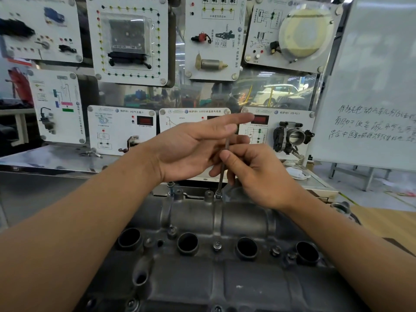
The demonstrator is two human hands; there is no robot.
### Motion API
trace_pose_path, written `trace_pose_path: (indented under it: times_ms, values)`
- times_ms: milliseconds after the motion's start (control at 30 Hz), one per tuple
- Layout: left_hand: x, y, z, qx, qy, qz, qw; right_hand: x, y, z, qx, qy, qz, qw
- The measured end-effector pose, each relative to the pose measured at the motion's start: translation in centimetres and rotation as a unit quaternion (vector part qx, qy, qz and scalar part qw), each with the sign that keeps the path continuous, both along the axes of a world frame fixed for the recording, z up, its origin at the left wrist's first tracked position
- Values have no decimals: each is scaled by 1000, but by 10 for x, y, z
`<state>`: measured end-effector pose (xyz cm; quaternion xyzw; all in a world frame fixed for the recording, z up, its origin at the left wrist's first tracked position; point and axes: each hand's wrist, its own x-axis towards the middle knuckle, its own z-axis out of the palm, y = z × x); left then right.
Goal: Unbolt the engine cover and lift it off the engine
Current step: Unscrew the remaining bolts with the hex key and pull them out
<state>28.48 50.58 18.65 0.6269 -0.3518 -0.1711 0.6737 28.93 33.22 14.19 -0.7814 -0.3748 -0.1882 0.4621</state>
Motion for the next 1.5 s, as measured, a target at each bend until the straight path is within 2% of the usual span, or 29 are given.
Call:
trace_pose_path:
  times_ms: [67,133,200,267,433,533,700,833,967,1067,1167,1333,1400,1500]
  values:
    - [-1,-11,1,33,-35,68,997,-1,1,1,-17,-12,-6,1000]
    - [-2,-27,1,49,-51,176,982,0,2,1,-27,-16,-7,999]
    - [-1,-41,-3,28,-36,287,957,1,1,0,-28,-17,-2,999]
    - [0,-49,-4,-7,-9,337,941,2,0,-1,-25,-14,3,1000]
    - [1,-32,6,-21,56,306,950,-1,0,3,-22,17,-2,1000]
    - [2,-17,8,-43,85,211,973,-2,0,5,-9,34,-9,999]
    - [1,-2,3,-44,73,53,995,-3,-1,5,15,33,-14,999]
    - [1,5,0,-30,30,5,999,-6,-1,3,32,20,-8,999]
    - [2,10,-1,-23,6,12,1000,-11,2,2,37,10,-4,999]
    - [-3,0,-1,28,-28,25,999,-11,1,0,26,-7,-7,1000]
    - [-10,-24,0,40,-61,135,988,-11,1,-2,11,-22,-15,1000]
    - [-8,-47,-4,-35,-25,331,943,-13,6,2,-11,-20,-23,999]
    - [-9,-45,-4,-40,-33,336,941,-13,4,3,-4,-12,-24,1000]
    - [-11,-33,2,-19,-26,281,959,-13,1,4,-10,-13,-38,999]
